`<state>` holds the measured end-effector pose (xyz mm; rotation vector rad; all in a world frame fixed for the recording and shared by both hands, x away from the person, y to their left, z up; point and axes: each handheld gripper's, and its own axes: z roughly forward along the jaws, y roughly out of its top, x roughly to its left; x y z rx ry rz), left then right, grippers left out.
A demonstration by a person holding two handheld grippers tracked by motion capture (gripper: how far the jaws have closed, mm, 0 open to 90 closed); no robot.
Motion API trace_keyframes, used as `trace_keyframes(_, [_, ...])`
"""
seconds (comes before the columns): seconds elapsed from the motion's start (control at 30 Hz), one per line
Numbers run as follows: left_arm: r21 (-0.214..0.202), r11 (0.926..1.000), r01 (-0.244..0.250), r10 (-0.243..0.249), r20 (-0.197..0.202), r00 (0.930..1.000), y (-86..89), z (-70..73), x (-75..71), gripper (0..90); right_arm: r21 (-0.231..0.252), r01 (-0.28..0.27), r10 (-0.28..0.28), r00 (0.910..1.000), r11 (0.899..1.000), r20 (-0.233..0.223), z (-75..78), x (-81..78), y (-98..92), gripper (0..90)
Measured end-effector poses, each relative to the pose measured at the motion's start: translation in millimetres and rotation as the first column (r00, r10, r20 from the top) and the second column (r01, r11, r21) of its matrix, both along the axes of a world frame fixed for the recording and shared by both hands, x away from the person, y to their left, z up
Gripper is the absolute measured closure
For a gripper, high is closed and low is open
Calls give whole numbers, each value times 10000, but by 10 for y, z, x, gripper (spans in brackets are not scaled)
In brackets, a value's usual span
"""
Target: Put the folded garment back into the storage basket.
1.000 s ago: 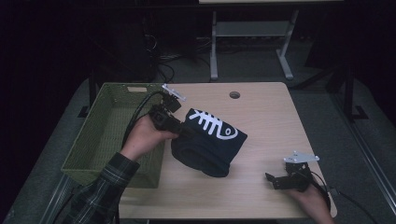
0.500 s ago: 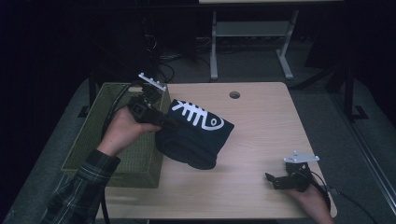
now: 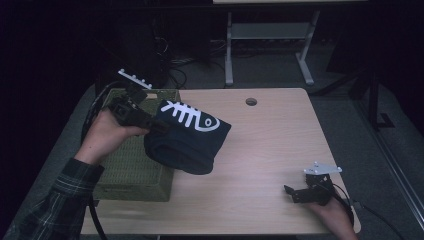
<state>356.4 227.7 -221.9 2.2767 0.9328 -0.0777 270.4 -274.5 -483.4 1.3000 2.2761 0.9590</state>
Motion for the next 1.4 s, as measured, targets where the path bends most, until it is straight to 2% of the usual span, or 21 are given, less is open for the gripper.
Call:
trace_keyframes(0.37, [187, 9980, -607, 606, 55, 9981, 329, 142, -20, 696, -3, 0, 0, 10000, 10000, 8, -1, 1, -1, 19])
trace_keyframes(0.63, [147, 9929, -1182, 1180, 131, 9929, 594, 222, -56, 696, -15, -2, 2, 10000, 10000, -4, 1, 2, -2, 19])
trace_keyframes(0.9, [-60, 9821, -1885, 1886, 215, 9818, 954, 278, -154, 696, -14, 6, -6, 10000, 10000, -2, 1, 2, -1, 19])
trace_keyframes(1.07, [-57, 9737, -2278, 2279, 239, 9734, 1133, 276, -210, 696, -20, 34, -34, 10000, 10000, 0, 1, 4, 0, 19])
trace_keyframes(1.4, [280, 9682, -2487, 2487, 50, 9686, 1262, 186, -228, 696, -19, 48, -48, 10000, 10000, -6, 1, 4, 1, 19])
